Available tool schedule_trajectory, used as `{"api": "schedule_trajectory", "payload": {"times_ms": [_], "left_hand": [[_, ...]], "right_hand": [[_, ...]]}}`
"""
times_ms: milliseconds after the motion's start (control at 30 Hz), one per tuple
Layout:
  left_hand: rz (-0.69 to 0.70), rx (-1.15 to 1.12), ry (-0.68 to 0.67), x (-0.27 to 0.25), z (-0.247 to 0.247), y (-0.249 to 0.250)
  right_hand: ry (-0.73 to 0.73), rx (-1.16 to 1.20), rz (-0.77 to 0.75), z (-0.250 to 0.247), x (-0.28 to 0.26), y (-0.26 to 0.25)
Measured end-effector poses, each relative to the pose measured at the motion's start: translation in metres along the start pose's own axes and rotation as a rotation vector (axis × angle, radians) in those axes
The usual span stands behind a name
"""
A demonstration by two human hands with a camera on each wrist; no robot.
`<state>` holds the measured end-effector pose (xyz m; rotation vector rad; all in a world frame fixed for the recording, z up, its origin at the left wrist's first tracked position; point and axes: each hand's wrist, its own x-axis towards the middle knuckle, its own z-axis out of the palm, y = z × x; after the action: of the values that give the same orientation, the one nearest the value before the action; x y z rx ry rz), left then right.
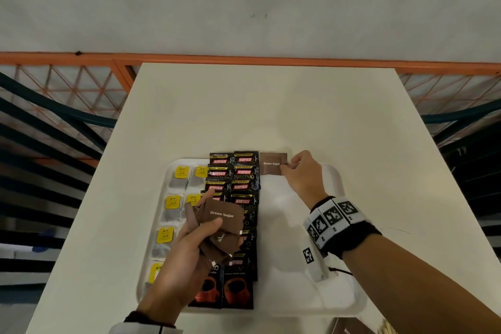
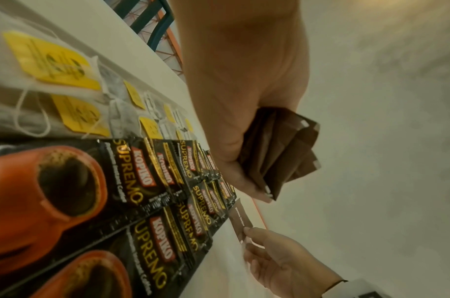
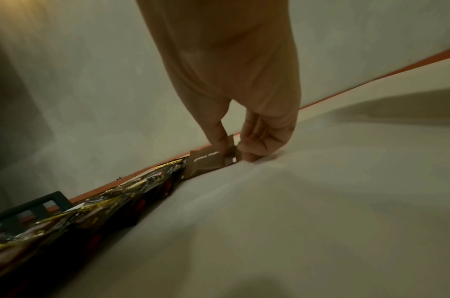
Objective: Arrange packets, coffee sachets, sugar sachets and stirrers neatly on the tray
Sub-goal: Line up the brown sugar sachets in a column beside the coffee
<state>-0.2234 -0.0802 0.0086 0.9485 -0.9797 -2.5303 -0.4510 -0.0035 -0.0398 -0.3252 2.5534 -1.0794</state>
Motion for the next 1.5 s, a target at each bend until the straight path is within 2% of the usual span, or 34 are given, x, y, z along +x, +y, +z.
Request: {"api": "schedule_trajectory", "payload": {"times_ms": [67, 133, 200, 300, 400, 667, 767, 867, 1033, 1200, 1500], "left_hand": [[-0.021, -0.031, -0.015, 0.000, 0.002, 0.001], [-0.037, -0.037, -0.033, 0.000, 0.005, 0.002], [-0.048, -0.042, -0.040, 0.001, 0.008, 0.003], [-0.081, -0.025, -0.036, 0.002, 0.013, 0.002], [-0.093, 0.021, -0.025, 0.002, 0.013, 0.000], [-0.091, 0.004, 0.024, 0.001, 0.010, -0.005], [-0.092, -0.002, 0.048, -0.002, 0.008, -0.007], [-0.088, -0.058, 0.037, -0.008, 0.000, -0.006], [-0.046, -0.095, 0.044, -0.011, -0.013, -0.002], [-0.062, -0.073, 0.044, -0.014, -0.019, -0.001], [-0.053, -0.042, 0.005, -0.017, -0.016, 0.004]], "right_hand": [[0.020, -0.065, -0.085, -0.004, -0.010, -0.005], [-0.055, -0.074, -0.218, -0.010, -0.027, -0.017], [-0.273, -0.011, -0.323, -0.016, -0.047, -0.029], [-0.618, 0.057, -0.369, -0.022, -0.073, -0.039], [-0.715, 0.085, -0.370, -0.021, -0.087, -0.034], [-0.655, 0.443, -0.126, -0.018, -0.090, -0.021], [-0.552, 0.523, -0.053, -0.024, -0.082, -0.012], [-0.419, 0.525, -0.005, -0.029, -0.070, 0.003], [-0.296, 0.547, 0.065, -0.022, -0.048, 0.020], [-0.169, 0.390, 0.081, -0.009, -0.027, 0.020], [-0.043, 0.248, 0.063, 0.001, -0.018, 0.016]]}}
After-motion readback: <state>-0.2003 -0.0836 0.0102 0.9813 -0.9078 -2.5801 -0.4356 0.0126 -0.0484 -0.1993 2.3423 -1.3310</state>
